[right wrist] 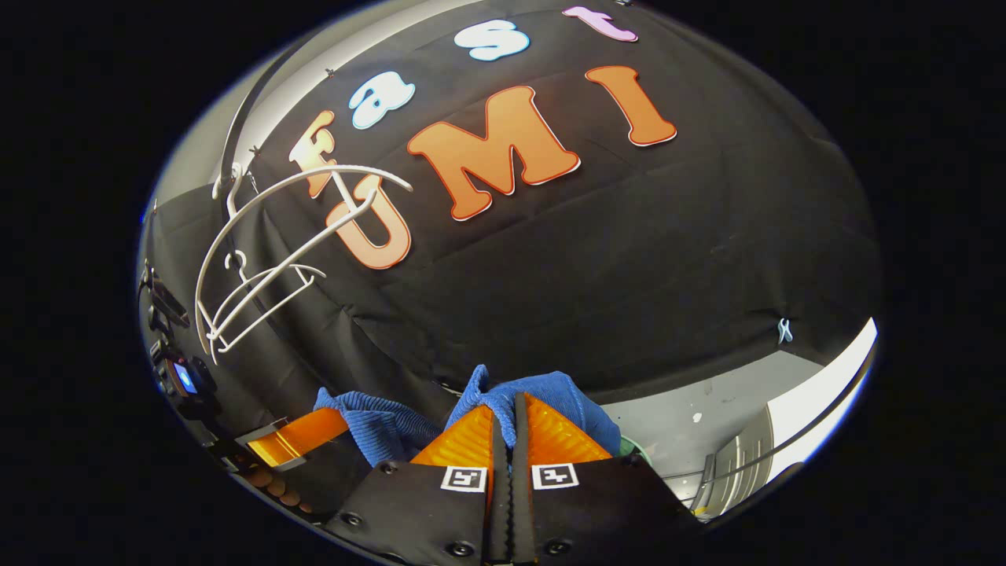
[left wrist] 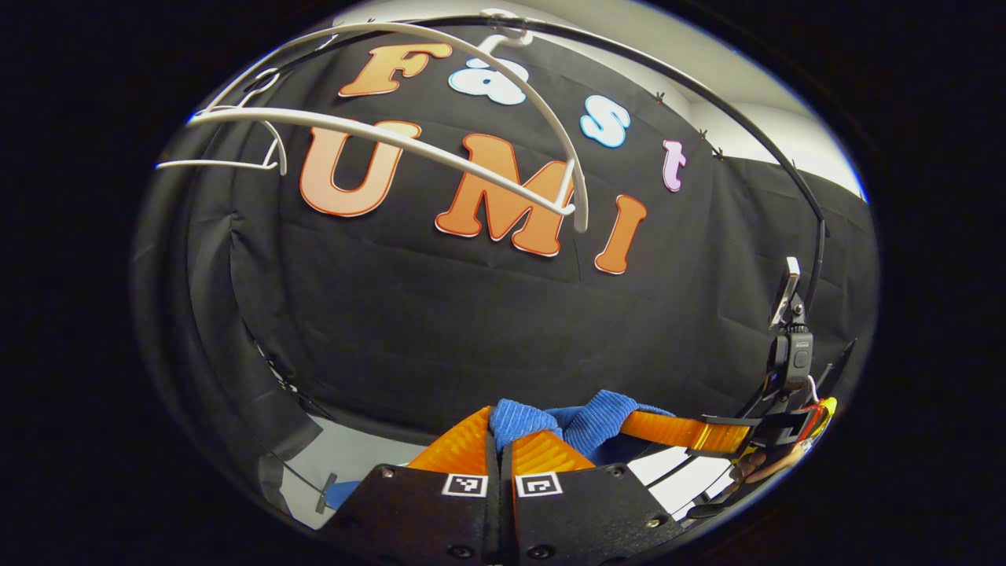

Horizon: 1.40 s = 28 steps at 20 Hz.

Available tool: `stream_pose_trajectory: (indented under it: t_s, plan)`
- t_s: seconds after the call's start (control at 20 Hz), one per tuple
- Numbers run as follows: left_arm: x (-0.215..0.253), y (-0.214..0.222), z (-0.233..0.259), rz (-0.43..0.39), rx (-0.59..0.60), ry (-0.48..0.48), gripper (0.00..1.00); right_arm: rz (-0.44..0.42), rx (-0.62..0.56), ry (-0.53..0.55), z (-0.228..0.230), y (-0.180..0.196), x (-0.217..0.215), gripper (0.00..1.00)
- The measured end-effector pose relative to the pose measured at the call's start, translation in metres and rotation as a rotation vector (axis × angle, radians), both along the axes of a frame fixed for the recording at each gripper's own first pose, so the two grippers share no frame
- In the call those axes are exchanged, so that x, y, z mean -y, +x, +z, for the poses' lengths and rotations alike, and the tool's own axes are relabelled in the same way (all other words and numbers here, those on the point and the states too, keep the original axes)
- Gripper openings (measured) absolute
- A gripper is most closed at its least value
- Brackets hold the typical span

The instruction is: Grasp the clothes on the hanger with both hands and then place them into the laundry hamper below.

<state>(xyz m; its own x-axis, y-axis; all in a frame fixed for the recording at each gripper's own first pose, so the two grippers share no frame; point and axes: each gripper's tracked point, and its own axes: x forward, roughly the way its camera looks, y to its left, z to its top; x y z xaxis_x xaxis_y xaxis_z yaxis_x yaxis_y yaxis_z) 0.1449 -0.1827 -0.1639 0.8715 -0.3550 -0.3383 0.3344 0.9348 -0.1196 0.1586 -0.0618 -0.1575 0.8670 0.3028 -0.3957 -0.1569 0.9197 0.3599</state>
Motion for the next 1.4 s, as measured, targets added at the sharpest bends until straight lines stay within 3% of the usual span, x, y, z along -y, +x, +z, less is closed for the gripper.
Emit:
stream_pose_trajectory:
  t_s: [0.55, 1.4]
  plan:
    - [0.017, 0.022, -0.068, 0.041, -0.143, 0.055, 0.00, -0.004, -0.103, -0.077, -0.057, 0.018, 0.015, 0.08]
    - [-0.051, 0.006, -0.191, 0.136, -0.489, 0.112, 0.00, 0.011, -0.391, -0.133, -0.180, 0.006, -0.019, 0.08]
